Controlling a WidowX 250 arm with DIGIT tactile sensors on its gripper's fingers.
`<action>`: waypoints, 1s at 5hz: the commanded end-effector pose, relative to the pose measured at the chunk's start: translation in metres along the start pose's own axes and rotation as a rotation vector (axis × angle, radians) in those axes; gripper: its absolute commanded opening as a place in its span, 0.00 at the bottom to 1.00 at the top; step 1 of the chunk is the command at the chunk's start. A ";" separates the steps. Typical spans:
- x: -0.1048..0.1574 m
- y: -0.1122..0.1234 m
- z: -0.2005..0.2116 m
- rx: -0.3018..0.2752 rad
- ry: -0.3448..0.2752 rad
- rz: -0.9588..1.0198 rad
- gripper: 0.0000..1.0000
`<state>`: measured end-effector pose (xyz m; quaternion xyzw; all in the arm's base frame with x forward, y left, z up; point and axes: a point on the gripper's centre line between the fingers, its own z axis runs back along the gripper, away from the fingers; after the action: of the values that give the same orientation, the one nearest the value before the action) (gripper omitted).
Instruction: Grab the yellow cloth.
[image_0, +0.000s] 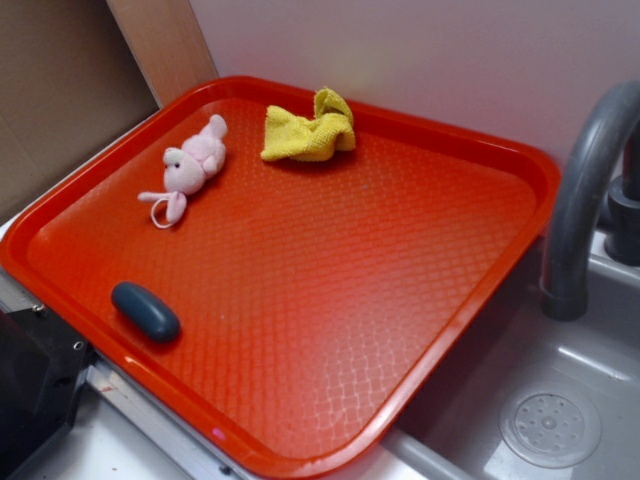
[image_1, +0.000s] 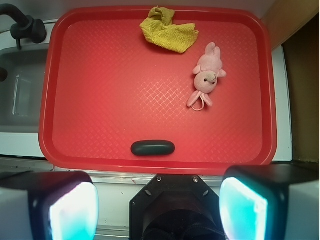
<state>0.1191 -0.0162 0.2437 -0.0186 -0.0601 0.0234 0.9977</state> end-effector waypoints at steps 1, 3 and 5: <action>0.000 0.000 0.000 0.000 0.000 0.000 1.00; 0.089 -0.031 -0.101 0.025 -0.172 -0.320 1.00; 0.158 -0.016 -0.180 0.103 -0.203 -0.365 1.00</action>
<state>0.2859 -0.0351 0.0674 0.0388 -0.1328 -0.1650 0.9765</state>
